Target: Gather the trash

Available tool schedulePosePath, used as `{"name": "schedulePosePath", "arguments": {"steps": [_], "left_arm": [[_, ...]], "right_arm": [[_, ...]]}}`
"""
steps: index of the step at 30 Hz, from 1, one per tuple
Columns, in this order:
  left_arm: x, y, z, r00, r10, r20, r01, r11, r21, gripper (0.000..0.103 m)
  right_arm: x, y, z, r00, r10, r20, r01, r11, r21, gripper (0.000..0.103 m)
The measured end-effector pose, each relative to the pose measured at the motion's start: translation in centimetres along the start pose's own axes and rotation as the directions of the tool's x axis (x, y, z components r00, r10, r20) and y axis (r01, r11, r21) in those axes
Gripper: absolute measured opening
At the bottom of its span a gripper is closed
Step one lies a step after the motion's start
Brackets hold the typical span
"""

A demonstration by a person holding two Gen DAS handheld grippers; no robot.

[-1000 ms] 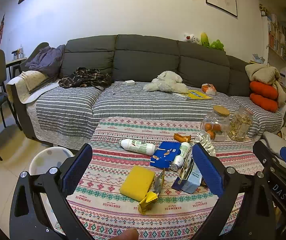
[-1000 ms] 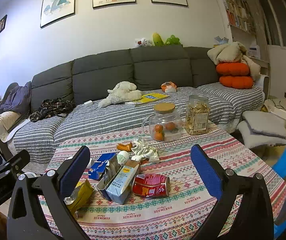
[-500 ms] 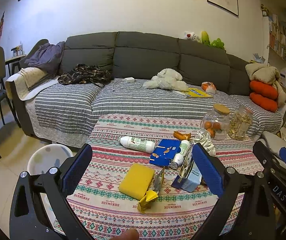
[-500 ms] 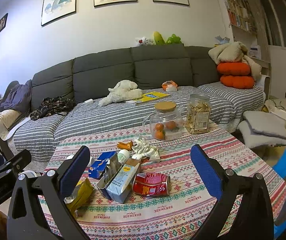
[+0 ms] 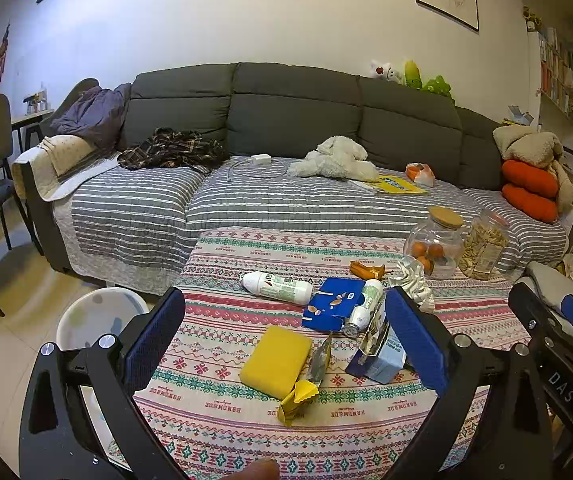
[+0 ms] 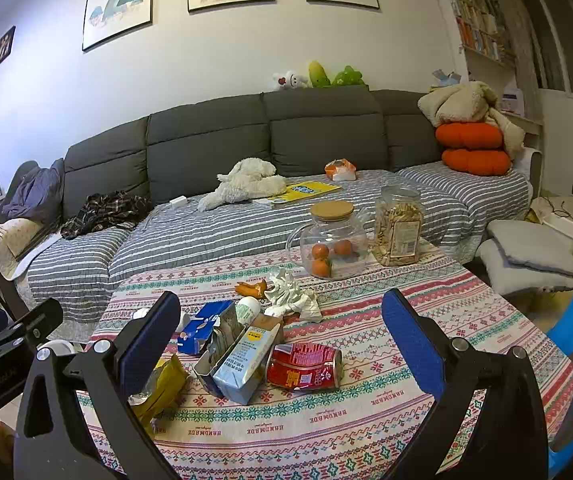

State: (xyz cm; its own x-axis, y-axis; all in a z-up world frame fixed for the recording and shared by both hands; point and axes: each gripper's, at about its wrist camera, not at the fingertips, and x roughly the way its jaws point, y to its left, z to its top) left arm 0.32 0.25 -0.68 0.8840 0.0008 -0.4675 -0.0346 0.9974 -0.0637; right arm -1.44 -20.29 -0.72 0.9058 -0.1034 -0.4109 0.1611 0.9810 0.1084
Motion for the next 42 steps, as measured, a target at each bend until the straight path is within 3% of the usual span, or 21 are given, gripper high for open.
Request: {"name": "schedulePosePath", "arguments": {"steps": [15, 19, 22, 26, 29, 32, 35, 37, 39, 42], "left_arm": [[0.4, 0.0, -0.5, 1.0, 0.009, 0.003, -0.009, 1.0, 0.0, 0.096], [1.4, 0.0, -0.7, 0.998, 0.014, -0.056, -0.014, 1.0, 0.003, 0.096], [3.2, 0.4, -0.9, 0.987, 0.001, -0.16, -0.002, 1.0, -0.003, 0.096], [6.2, 2.0, -0.9, 0.935, -0.027, -0.355, 0.023, 1.0, -0.015, 0.096], [8.1, 2.8, -0.9, 0.899, -0.093, -0.429, 0.073, 0.995, -0.062, 0.096], [9.4, 2.2, -1.2, 0.85, -0.134, -0.51, 0.126, 0.991, -0.051, 0.096], [10.4, 0.6, -1.7, 0.828, -0.093, -0.554, 0.154, 0.986, 0.063, 0.096], [11.4, -0.6, -2.6, 0.8, -0.072, -0.596, 0.188, 0.973, 0.135, 0.096], [12.2, -1.0, -3.6, 0.785, -0.032, -0.619, 0.191, 0.963, 0.192, 0.096], [12.9, -1.6, -5.0, 0.784, -0.008, -0.621, 0.2, 0.95, 0.24, 0.089]], "right_arm": [[0.4, -0.5, -0.1, 1.0, -0.006, -0.03, 0.006, 1.0, 0.006, 0.098], [1.3, -0.3, -0.2, 0.996, -0.02, -0.082, 0.02, 1.0, -0.003, 0.098], [2.5, -0.1, -0.4, 0.986, -0.023, -0.167, 0.019, 1.0, -0.024, 0.098], [3.9, -0.1, -0.3, 0.964, -0.016, -0.265, 0.0, 0.998, -0.061, 0.098], [5.0, -0.6, 0.0, 0.949, -0.015, -0.314, -0.004, 0.998, -0.061, 0.098], [6.1, -1.7, 0.3, 0.939, -0.004, -0.345, 0.0, 1.0, -0.012, 0.098], [7.3, -2.7, -0.3, 0.926, -0.019, -0.376, 0.027, 0.999, 0.016, 0.098], [8.0, -3.3, -1.0, 0.909, -0.028, -0.416, 0.044, 0.999, 0.028, 0.098], [8.5, -3.6, -1.1, 0.899, -0.02, -0.438, 0.043, 0.998, 0.043, 0.098], [8.7, -3.3, -1.3, 0.9, -0.04, -0.435, 0.053, 0.998, 0.017, 0.098]]}}
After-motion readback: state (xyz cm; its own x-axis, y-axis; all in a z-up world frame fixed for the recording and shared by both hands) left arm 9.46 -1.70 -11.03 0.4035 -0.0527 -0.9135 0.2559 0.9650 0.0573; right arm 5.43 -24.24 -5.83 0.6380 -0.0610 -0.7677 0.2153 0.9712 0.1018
